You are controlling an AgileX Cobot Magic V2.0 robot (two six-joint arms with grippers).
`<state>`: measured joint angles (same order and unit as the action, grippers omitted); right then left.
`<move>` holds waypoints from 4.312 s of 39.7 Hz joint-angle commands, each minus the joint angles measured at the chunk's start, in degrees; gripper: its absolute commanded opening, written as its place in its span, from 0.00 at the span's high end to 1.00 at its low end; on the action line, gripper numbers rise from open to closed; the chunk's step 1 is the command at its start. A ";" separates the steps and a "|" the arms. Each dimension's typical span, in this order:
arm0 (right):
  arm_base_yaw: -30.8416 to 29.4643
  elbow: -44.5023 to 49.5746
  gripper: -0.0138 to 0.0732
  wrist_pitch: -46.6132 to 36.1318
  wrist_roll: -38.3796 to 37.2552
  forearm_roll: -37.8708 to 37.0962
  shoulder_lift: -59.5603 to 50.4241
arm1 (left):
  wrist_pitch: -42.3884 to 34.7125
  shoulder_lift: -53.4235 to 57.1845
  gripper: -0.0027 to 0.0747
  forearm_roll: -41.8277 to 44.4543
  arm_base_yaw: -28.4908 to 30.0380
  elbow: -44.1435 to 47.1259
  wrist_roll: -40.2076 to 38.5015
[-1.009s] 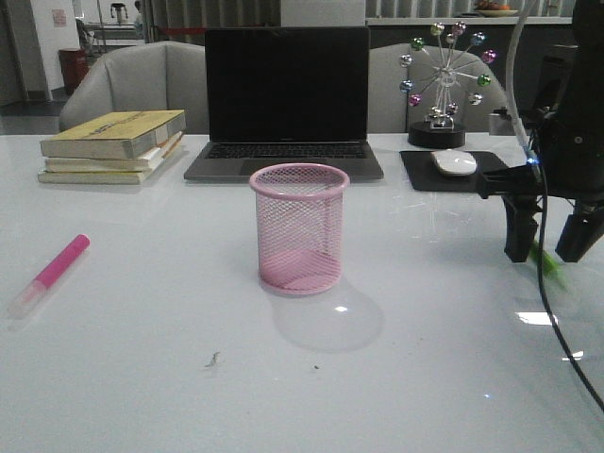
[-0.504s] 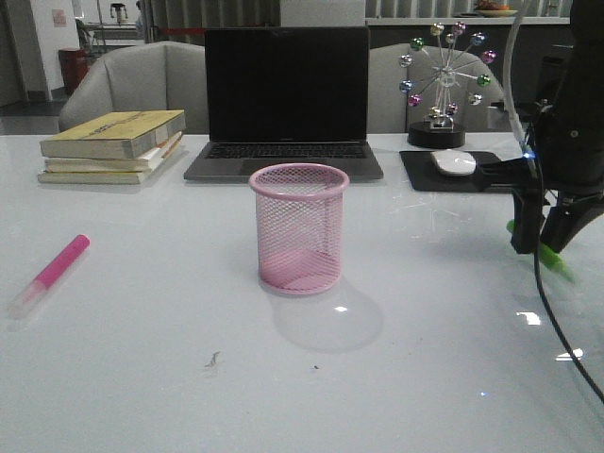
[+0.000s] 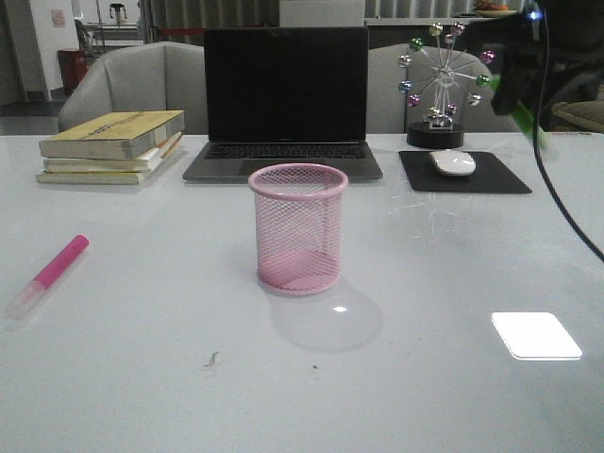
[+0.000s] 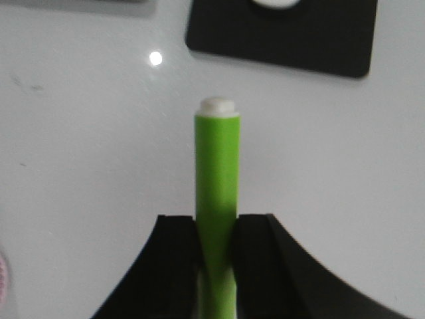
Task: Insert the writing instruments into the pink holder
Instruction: 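Lift the green highlighter and carry it above the pink holder, then lower the green highlighter into the holder and open the right gripper, then move the left gripper above the pink highlighter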
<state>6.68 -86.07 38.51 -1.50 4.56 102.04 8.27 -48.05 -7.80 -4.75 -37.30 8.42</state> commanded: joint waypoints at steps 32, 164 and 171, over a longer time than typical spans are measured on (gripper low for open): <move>23.87 13.08 0.76 -44.68 0.52 0.02 -7.66 | -4.40 0.30 0.38 0.50 0.12 -2.25 -0.14; -1.83 48.29 0.42 -2.90 -5.05 -10.15 -63.54 | 17.63 -15.69 0.38 -3.05 0.12 -19.90 -0.14; -1.83 48.29 0.42 -2.26 -5.05 -10.15 -63.54 | 25.17 -23.57 0.40 -3.05 0.12 -27.79 -0.06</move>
<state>5.23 -36.18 39.41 -6.63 -4.71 38.79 32.83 -69.69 -9.90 -4.75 -59.86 8.42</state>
